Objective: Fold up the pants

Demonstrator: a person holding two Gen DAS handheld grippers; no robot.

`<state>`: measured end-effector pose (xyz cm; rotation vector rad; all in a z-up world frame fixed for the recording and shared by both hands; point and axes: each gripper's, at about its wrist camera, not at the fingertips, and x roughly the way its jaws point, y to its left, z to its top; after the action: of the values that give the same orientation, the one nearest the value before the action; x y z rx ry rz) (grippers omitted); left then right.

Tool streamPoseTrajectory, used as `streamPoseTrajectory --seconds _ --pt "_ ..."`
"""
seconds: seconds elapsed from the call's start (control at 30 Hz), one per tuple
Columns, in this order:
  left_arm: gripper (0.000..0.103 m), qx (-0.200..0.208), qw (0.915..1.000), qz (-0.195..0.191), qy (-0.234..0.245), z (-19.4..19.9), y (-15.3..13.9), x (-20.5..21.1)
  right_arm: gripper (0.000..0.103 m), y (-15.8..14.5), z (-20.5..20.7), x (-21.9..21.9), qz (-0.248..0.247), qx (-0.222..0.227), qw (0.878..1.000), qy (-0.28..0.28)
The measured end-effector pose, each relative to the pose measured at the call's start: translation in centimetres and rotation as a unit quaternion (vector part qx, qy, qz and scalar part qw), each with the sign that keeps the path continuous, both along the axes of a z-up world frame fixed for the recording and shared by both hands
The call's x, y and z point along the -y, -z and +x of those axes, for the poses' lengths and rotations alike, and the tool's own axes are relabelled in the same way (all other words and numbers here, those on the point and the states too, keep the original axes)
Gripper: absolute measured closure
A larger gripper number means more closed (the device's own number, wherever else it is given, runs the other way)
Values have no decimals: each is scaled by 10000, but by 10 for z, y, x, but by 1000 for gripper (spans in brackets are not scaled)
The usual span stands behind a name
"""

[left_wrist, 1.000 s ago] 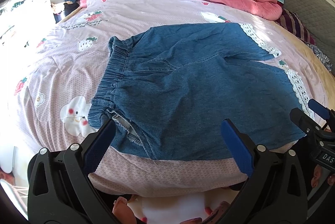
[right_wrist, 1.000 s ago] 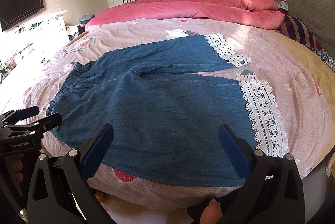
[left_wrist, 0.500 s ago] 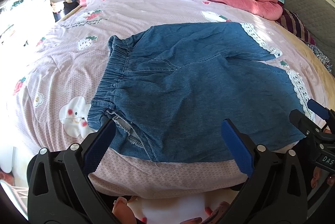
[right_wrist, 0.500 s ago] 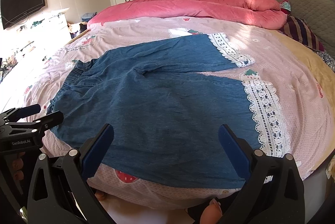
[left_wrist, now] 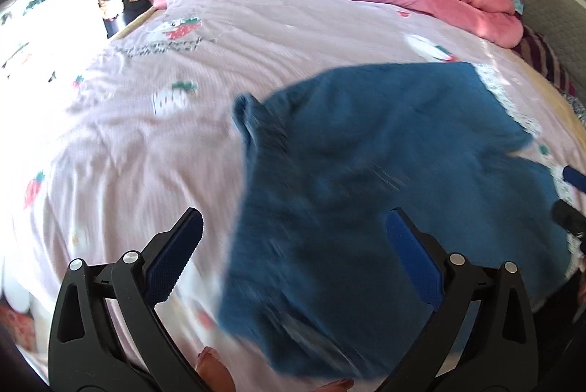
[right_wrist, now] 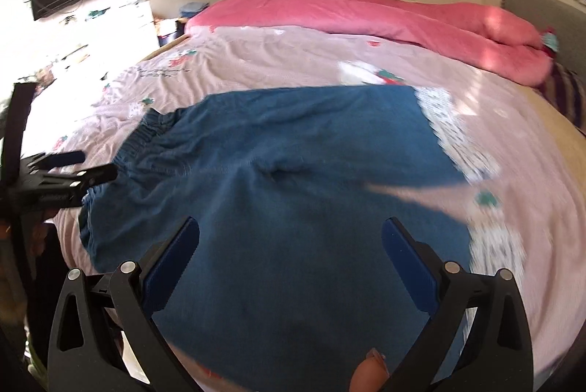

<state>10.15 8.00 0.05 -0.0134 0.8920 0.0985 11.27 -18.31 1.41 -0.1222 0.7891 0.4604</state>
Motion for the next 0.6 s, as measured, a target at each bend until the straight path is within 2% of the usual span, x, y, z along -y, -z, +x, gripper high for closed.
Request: streamPoseTrajectory --seconds 0.1,0.23,0.33,0.37,0.4,0.43,0.5,0.6 --pt "9 -206 9993 300 81 36 7 -15 4 -2 32 -18 -198 37 9993 -308" --pt "9 -465 9987 112 185 80 21 -34 4 3 82 -43 -249 -237 9969 -701" --pt "10 -540 9981 183 233 106 32 -42 4 8 115 -63 -405 -348 9945 -900" --pt "16 -574 9979 151 268 113 35 -43 4 10 129 -71 -492 -364 9930 -1015" --pt "30 -609 9978 52 274 119 39 -46 4 11 137 -76 -531 -350 9922 -1074" --pt "37 -635 9975 -77 305 124 41 -48 4 12 148 -81 -601 -337 9913 -1122" --pt "60 -639 9964 -341 438 131 46 -50 4 16 170 -91 -730 -364 9893 -1212" --pt "79 -520 9953 -531 626 133 50 -51 4 25 198 -107 -953 -465 9844 -1400"
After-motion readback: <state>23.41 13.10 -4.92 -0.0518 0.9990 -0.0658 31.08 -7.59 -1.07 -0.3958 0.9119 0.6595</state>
